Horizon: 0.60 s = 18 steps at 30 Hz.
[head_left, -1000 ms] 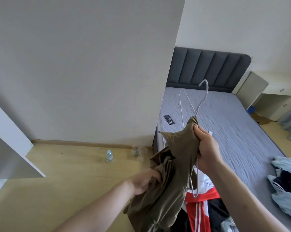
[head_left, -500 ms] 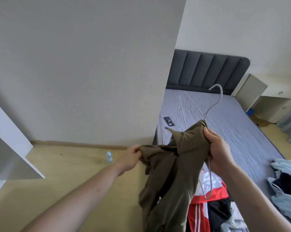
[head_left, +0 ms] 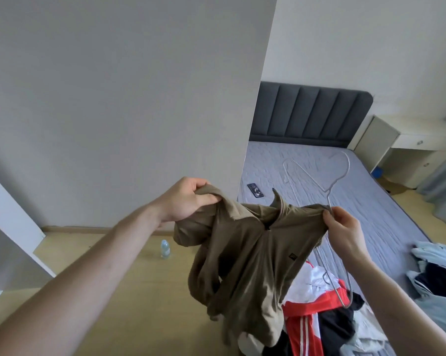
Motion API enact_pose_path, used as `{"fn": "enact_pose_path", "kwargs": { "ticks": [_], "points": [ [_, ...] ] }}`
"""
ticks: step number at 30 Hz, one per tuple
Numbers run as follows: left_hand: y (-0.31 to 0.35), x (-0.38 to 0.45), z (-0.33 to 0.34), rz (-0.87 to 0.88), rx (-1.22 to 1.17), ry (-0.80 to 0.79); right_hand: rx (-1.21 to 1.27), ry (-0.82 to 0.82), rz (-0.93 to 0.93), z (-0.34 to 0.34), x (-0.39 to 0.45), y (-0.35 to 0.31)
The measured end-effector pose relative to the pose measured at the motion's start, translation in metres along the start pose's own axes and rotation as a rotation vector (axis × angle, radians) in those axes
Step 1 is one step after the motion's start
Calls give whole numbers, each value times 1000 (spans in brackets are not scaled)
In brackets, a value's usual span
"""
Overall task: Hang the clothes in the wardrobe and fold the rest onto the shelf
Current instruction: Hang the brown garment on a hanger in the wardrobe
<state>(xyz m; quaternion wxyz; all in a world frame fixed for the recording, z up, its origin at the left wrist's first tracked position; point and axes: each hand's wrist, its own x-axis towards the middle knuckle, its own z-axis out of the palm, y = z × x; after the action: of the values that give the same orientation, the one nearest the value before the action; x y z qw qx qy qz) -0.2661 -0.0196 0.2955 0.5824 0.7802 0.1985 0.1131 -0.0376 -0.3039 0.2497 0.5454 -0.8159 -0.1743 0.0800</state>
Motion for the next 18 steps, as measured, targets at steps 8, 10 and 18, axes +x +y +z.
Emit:
{"fn": "enact_pose_path", "kwargs": {
  "ticks": [8, 10, 18],
  "points": [
    [34, -1, 10, 312, 221, 124, -32, -40, 126, 11, 1, 20],
    [44, 2, 13, 366, 235, 118, -14, -54, 183, 16, -1, 19],
    [86, 12, 7, 481, 338, -31, 138, -522, -69, 69, -28, -44]
  ]
}}
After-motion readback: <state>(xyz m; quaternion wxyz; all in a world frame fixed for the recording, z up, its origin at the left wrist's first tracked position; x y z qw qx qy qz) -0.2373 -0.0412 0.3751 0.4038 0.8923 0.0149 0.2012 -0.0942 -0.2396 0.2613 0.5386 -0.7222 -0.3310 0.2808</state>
